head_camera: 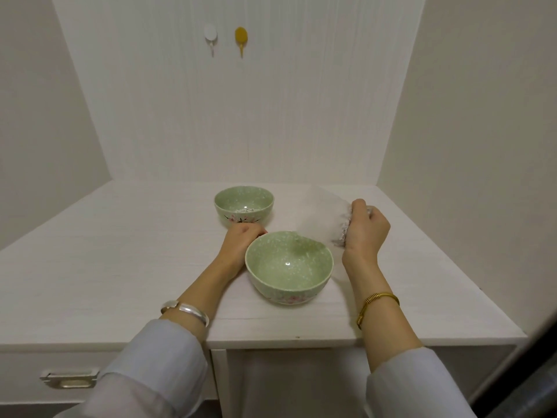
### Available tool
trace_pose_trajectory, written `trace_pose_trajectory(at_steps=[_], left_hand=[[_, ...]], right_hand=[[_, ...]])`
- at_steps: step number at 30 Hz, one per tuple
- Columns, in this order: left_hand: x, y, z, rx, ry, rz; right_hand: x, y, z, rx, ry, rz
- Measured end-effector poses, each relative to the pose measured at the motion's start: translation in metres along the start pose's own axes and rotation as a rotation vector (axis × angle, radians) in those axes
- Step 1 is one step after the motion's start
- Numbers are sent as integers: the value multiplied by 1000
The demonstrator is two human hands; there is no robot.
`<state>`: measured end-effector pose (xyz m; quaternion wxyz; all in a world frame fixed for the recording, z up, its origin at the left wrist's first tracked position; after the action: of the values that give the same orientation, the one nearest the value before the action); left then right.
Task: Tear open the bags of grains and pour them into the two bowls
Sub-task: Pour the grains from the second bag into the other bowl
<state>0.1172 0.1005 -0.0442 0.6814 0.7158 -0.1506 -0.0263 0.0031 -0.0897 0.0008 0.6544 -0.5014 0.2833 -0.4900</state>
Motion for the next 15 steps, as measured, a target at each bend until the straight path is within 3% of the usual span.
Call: trace_pose_trajectory(at_steps=[15], left_hand=[[-1,4,0,-43,12,50]], right_hand=[[-4,-10,2,-163,-57,-232]])
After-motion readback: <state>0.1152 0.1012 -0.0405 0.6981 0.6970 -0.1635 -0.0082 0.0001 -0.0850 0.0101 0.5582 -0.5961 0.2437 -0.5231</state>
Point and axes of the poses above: each hand's wrist, its own x-axis towards the middle knuckle, its own z-axis out of the palm, y = z × x, the point moved 5 cm from there along x, towards the middle knuckle, and after that the axes turned 6 degrees about y, right-handed, at the moved point
